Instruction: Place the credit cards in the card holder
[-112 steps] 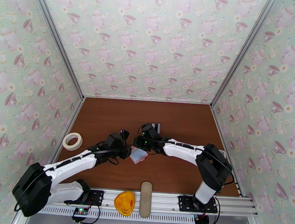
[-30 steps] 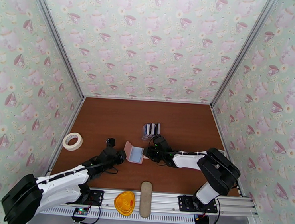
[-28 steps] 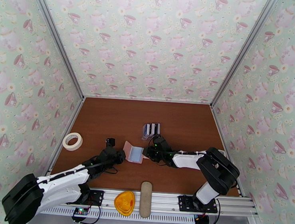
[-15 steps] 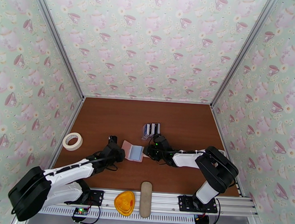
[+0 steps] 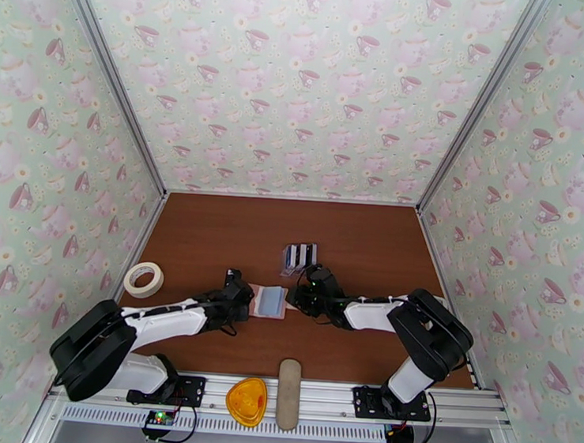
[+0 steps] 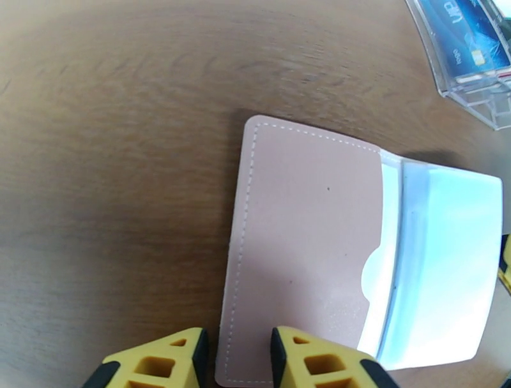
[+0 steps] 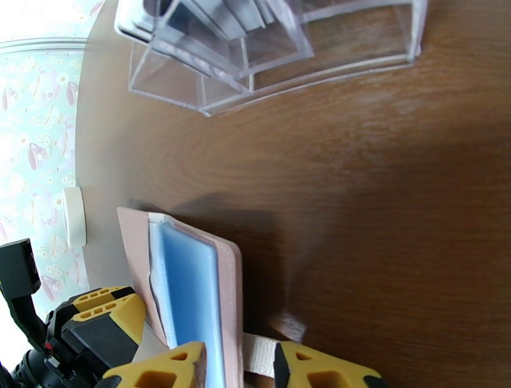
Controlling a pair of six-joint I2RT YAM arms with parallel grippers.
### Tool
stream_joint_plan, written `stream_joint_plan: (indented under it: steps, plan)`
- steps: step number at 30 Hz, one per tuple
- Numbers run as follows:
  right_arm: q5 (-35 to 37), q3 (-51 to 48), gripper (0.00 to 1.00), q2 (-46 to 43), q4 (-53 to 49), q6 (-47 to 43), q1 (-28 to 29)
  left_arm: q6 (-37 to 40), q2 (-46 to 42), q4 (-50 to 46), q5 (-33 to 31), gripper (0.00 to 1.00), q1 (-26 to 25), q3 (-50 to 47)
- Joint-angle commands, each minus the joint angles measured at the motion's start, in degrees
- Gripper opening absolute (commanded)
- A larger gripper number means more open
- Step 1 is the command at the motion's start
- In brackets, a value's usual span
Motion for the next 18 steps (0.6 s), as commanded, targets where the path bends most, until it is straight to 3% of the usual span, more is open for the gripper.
stream_joint_plan:
  steps: [1, 12, 18]
  plan:
    - [0.1, -2.1, 0.36, -0.1, -4.5, -1.4, -0.4, -0.4, 3.4, -1.4, 2.6, 0.31, -2.2, -0.4]
    - [2.7, 0.0, 0.37, -10.9, -8.5, -1.7, 0.0, -2.1, 4.1, 0.6, 3.4, 0.30, -5.2, 1.0]
    - [-0.2, 3.2, 0.37, -8.3, -7.6, -2.4, 1.1, -2.3, 5.5, 1.7, 4.0, 0.31, -6.0, 1.6]
